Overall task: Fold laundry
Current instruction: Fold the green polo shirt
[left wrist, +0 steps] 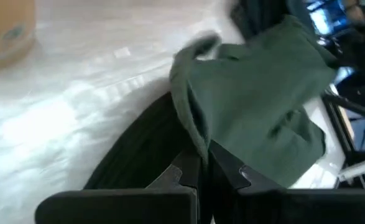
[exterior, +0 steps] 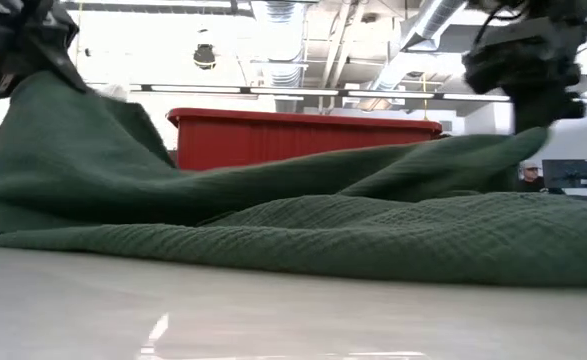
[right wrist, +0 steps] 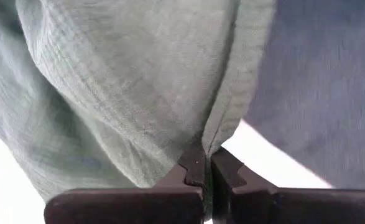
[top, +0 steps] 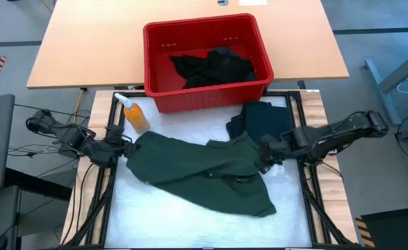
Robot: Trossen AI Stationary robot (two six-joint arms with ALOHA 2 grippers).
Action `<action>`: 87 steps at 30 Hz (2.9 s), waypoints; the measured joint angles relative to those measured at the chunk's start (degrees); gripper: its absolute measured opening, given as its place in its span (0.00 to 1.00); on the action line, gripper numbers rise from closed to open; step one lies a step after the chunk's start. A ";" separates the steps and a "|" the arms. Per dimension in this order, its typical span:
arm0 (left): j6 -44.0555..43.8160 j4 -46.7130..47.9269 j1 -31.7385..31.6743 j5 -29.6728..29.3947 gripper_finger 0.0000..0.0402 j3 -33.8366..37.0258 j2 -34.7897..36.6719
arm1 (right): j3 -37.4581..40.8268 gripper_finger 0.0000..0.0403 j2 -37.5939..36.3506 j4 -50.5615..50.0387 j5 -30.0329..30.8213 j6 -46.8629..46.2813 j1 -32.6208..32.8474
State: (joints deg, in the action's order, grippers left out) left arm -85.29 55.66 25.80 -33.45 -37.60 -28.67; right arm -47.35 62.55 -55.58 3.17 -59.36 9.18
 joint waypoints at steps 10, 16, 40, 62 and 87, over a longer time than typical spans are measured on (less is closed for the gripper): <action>-4.24 -5.64 -0.02 -3.16 0.00 4.39 -5.75 | 0.00 0.05 -0.44 -7.43 5.83 -20.34 16.40; -5.37 -6.68 -1.42 -8.36 0.00 4.41 -8.64 | 0.00 0.05 -0.44 -7.43 7.68 -24.97 19.79; 36.75 -44.58 -21.38 -15.20 0.00 4.41 -10.09 | -0.07 0.05 -15.90 13.52 54.24 7.62 7.57; 39.82 -43.10 -32.22 24.85 0.00 4.44 -21.99 | 0.50 0.05 -16.09 -12.93 20.03 -20.38 12.48; 40.34 -69.98 -43.94 43.22 0.00 -13.40 -15.97 | -5.42 0.05 -27.38 59.88 31.60 49.69 9.71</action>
State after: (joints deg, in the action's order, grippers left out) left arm -44.94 -14.32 -18.14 9.77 -51.01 -44.63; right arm -52.78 35.17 4.30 34.76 -9.67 18.89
